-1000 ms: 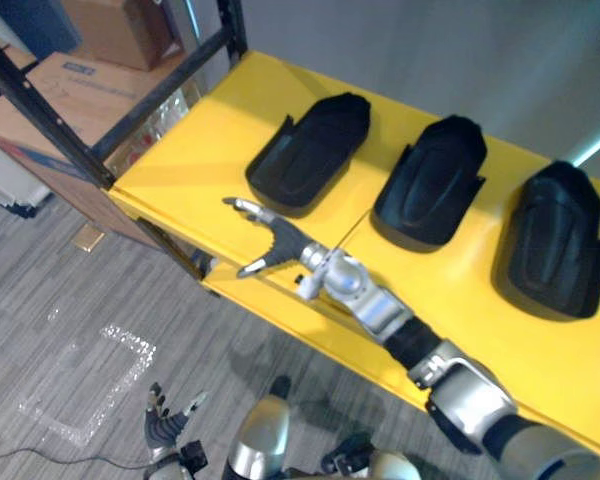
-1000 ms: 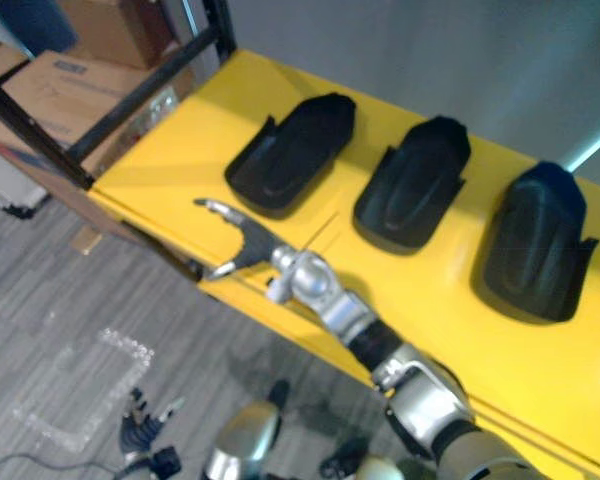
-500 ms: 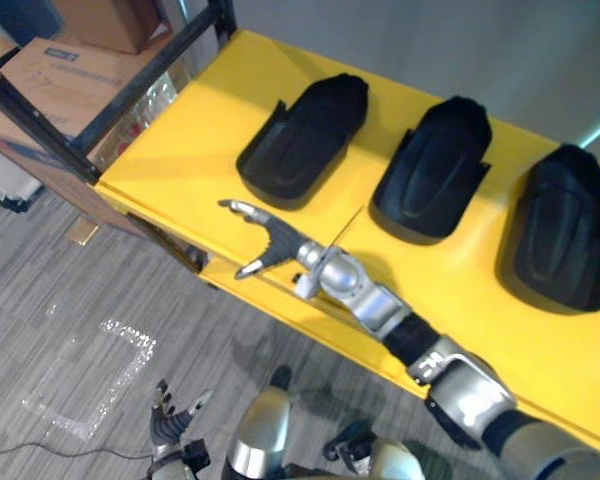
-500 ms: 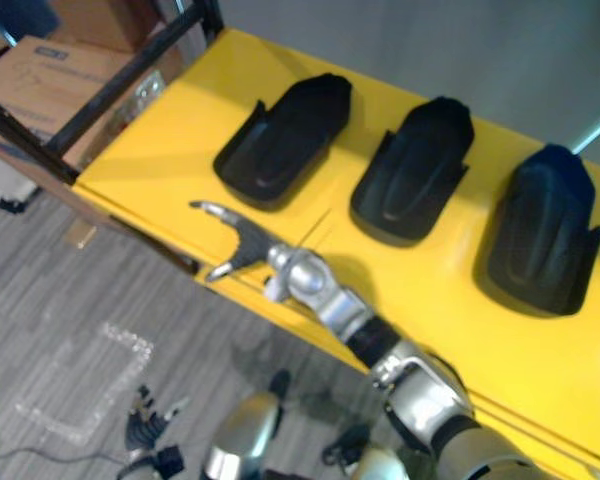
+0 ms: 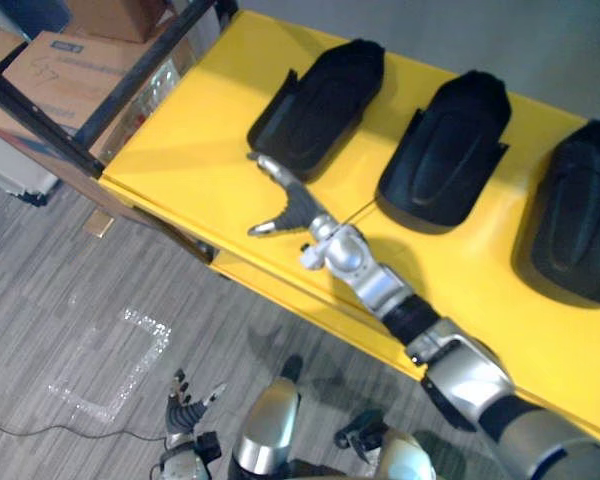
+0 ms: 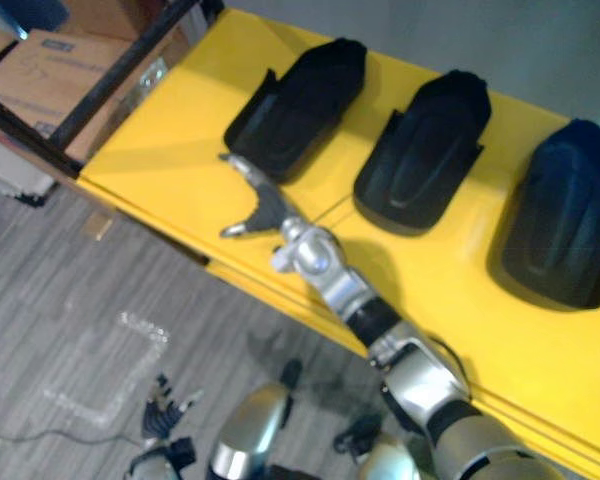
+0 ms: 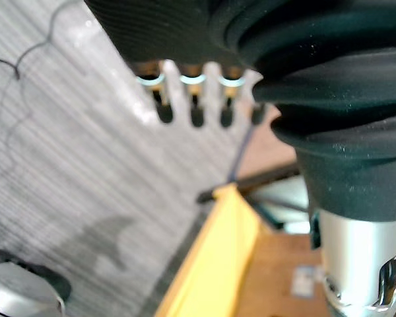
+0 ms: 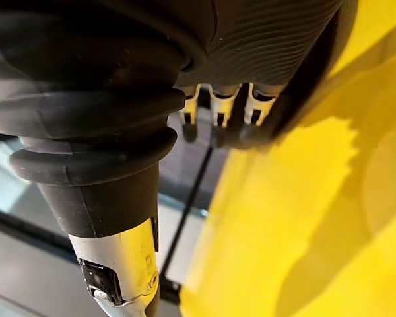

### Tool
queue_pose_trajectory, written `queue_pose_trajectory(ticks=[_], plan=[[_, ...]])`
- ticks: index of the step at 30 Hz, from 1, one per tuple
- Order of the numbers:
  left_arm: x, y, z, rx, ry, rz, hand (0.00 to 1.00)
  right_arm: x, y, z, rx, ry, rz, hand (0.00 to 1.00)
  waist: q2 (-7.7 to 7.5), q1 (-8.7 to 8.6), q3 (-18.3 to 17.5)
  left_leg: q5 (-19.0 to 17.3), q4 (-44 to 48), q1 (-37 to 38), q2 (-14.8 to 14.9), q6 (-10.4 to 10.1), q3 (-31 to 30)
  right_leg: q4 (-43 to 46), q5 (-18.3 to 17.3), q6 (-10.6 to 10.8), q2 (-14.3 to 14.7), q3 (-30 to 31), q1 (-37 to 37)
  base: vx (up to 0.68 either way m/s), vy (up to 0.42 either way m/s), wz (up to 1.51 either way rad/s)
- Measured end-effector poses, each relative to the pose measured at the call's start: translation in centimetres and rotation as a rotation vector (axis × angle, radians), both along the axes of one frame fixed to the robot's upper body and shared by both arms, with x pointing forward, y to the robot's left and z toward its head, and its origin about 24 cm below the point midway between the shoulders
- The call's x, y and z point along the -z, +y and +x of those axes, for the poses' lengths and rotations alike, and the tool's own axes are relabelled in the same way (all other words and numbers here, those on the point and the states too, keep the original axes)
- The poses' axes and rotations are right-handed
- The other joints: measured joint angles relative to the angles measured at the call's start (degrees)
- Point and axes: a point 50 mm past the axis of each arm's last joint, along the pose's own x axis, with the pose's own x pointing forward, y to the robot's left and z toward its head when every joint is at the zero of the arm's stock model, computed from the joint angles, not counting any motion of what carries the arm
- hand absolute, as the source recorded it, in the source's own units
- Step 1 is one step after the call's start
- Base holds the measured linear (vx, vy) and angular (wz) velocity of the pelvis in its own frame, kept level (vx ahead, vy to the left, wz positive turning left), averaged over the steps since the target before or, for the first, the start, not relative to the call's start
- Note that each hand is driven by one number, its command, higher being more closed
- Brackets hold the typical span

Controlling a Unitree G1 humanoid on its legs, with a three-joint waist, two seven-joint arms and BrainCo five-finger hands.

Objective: Walk over and take plastic housings, then place them on the shelf

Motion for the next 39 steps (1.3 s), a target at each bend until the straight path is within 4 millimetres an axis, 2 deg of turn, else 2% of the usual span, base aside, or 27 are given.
queue_pose_trajectory(ticks=[11, 15, 18, 20, 21, 22, 23, 24, 25, 26, 28, 29, 30, 31, 34, 35, 37, 38, 39], plan=[[0.0, -0.1, 0.0, 0.0, -0.001, -0.004, 0.0, 0.6, -0.4, 0.5, 0.011, 0.016, -0.021, 0.0, 0.61, 0.01, 0.3, 0.1, -0.1, 0.0, 0.0, -0.2, -0.4, 0.4, -0.3, -0.2, -0.1, -0.2, -0.1, 0.0, 0.0, 0.0], [0.0, 0.0, 0.0, 0.0, -0.001, -0.003, 0.0, 0.6, 0.4, -0.2, -0.081, 0.006, -0.058, 0.0, 0.61, -0.15, 0.3, 0.1, -0.1, 0.1, 0.2, -0.2, 0.0, 0.3, -0.3, -0.2, 0.1, 0.0, -0.1, 0.0, 0.005, -0.02], [0.0, 0.0, 0.0, 0.0, 0.0, -0.003, 0.0, -0.1, 2.4, -2.1, -0.219, -0.043, -0.106, 0.0, 0.58, -0.6, 0.3, 0.1, -0.1, 0.3, 0.5, -0.2, 0.2, -0.5, 0.0, 0.0, 0.6, 0.3, 0.2, 0.0, 0.005, -0.07], [0.1, 0.1, -0.1, -0.006, 0.007, -0.001, 0.0, -1.7, 4.1, -4.8, -0.37, -0.117, -0.089, 0.0, 0.34, -0.68, 0.2, 0.1, -0.7, 1.3, 1.5, -0.2, 1.4, -2.8, 1.2, -0.1, 2.3, 1.3, 0.8, 0.01, 0.012, -0.26], [0.2, 0.1, -0.2, -0.008, 0.012, 0.0, 0.0, -2.1, 4.3, -5.5, -0.404, -0.13, -0.071, 0.0, 0.18, -0.75, 0.1, 0.1, -1.2, 1.9, 1.8, -0.2, 1.9, -3.8, 1.6, 0.0, 2.8, 1.6, 1.3, 0.02, 0.016, -0.34], [0.5, 0.4, -0.6, -0.015, 0.032, 0.003, 0.0, -2.7, 4.6, -6.9, -0.467, -0.143, -0.025, 0.0, -0.68, -1.25, -0.4, 0.1, -2.2, 3.3, 2.3, -0.2, 2.6, -5.7, 2.4, 0.1, 3.7, 2.1, 2.4, 0.04, 0.025, -0.39], [0.9, 0.7, -1.2, -0.031, 0.061, 0.011, 0.0, -3.3, 4.4, -8.1, -0.52, -0.141, 0.028, 0.0, -2.16, -1.67, -1.7, 0.0, -3.2, 4.3, 2.8, -0.2, 3.7, -7.5, 3.2, 0.2, 4.7, 3.2, 2.7, 0.04, 0.021, -0.41], [1.1, 1.0, -1.5, -0.043, 0.076, 0.015, 0.0, -3.5, 4.2, -8.6, -0.545, -0.133, 0.056, 0.0, -3.13, -2.05, -2.8, 0.0, -3.6, 4.3, 3.0, -0.2, 4.2, -8.7, 3.8, 0.3, 5.3, 3.6, 2.7, 0.08, 0.027, -0.5], [1.4, 1.4, -2.0, -0.064, 0.098, 0.023, 0.0, -4.1, 3.5, -9.2, -0.583, -0.106, 0.11, 0.0, -5.02, -2.55, -4.8, 0.0, -4.5, 4.9, 3.5, -0.2, 5.5, -10.7, 4.9, 0.3, 6.3, 4.7, 2.7, 0.08, 0.019, -0.41], [1.5, 1.6, -2.1, -0.067, 0.107, 0.027, 0.0, -4.5, 2.9, -9.2, -0.596, -0.085, 0.141, 0.0, -5.86, -2.99, -5.4, 0.0, -4.9, 5.5, 3.8, -0.2, 6.2, -11.8, 5.4, 0.3, 6.8, 5.2, 3.3, 0.09, 0.035, -0.51], [1.8, 1.8, -2.5, -0.078, 0.141, 0.04, 0.0, -5.9, -0.5, -8.0, -0.592, 0.021, 0.288, 0.0, -8.28, -4.49, -9.2, -0.1, -6.5, 7.4, 4.0, 0.0, 8.5, -15.6, 7.5, 0.7, 7.9, 7.1, 4.5, 0.07, 0.056, -0.48], [1.9, 1.9, -2.5, -0.08, 0.156, 0.042, 0.0, -6.5, -1.9, -7.3, -0.57, 0.054, 0.337, 0.0, -8.7, -5.18, -10.6, -0.1, -6.8, 7.8, 4.0, 0.0, 9.3, -16.8, 8.5, 0.7, 8.3, 7.8, 4.8, 0.07, 0.071, -0.5], [1.9, 2.1, -2.2, -0.082, 0.163, 0.05, 0.0, -7.3, -4.0, -6.4, -0.528, 0.066, 0.382, 0.0, -8.75, -5.7, -11.8, -0.2, -7.3, 8.7, 4.0, 0.1, 10.2, -18.9, 9.8, 0.9, 8.9, 8.8, 5.8, 0.05, 0.055, -0.36], [1.9, 2.2, -2.0, -0.086, 0.16, 0.053, 0.0, -7.6, -5.0, -6.0, -0.51, 0.075, 0.411, 0.0, -8.84, -6.09, -12.3, -0.2, -7.6, 9.0, 4.1, 0.2, 10.6, -20.0, 10.4, 1.0, 9.2, 9.2, 6.2, 0.03, 0.062, -0.38], [2.0, 3.0, -1.7, -0.081, 0.169, 0.071, 0.0, -9.7, -10.0, -5.0, -0.429, 0.046, 0.545, 0.0, -8.55, -7.99, -15.7, -0.2, -9.0, 9.3, 4.1, 0.2, 12.8, -24.3, 13.3, 1.1, 10.2, 10.9, 6.2, 0.01, 0.042, -0.3], [2.0, 3.1, -1.7, -0.084, 0.17, 0.071, 0.0, -10.1, -11.0, -5.0, -0.407, 0.031, 0.568, 0.0, -8.46, -8.14, -16.1, -0.2, -9.1, 9.4, 4.1, 0.2, 13.2, -24.9, 13.7, 1.1, 10.3, 11.2, 6.3, 0.0, 0.014, -0.29], [2.1, 3.4, -1.3, -0.095, 0.178, 0.065, 0.0, -10.9, -15.4, -5.0, -0.285, -0.037, 0.66, 0.0, -8.17, -9.04, -17.5, -0.2, -9.3, 10.2, 4.3, 0.2, 14.7, -26.3, 14.6, 1.0, 10.8, 12.5, 6.9, 0.01, 0.012, -0.28], [2.2, 3.4, -1.4, -0.095, 0.185, 0.063, 0.0, -11.0, -16.6, -5.2, -0.244, -0.058, 0.684, 0.0, -8.22, -9.72, -17.8, -0.2, -9.3, 10.4, 4.3, 0.2, 14.8, -26.9, 14.8, 0.9, 10.9, 12.6, 7.2, 0.01, 0.002, -0.19], [2.5, 3.4, -1.7, -0.097, 0.202, 0.057, 0.0, -10.8, -19.3, -6.0, -0.153, -0.108, 0.732, 0.0, -8.24, -10.57, -18.8, -0.2, -9.7, 10.6, 4.4, 0.2, 15.1, -27.4, 15.1, 0.9, 11.1, 12.8, 7.3, 0.02, -0.001, -0.22]])
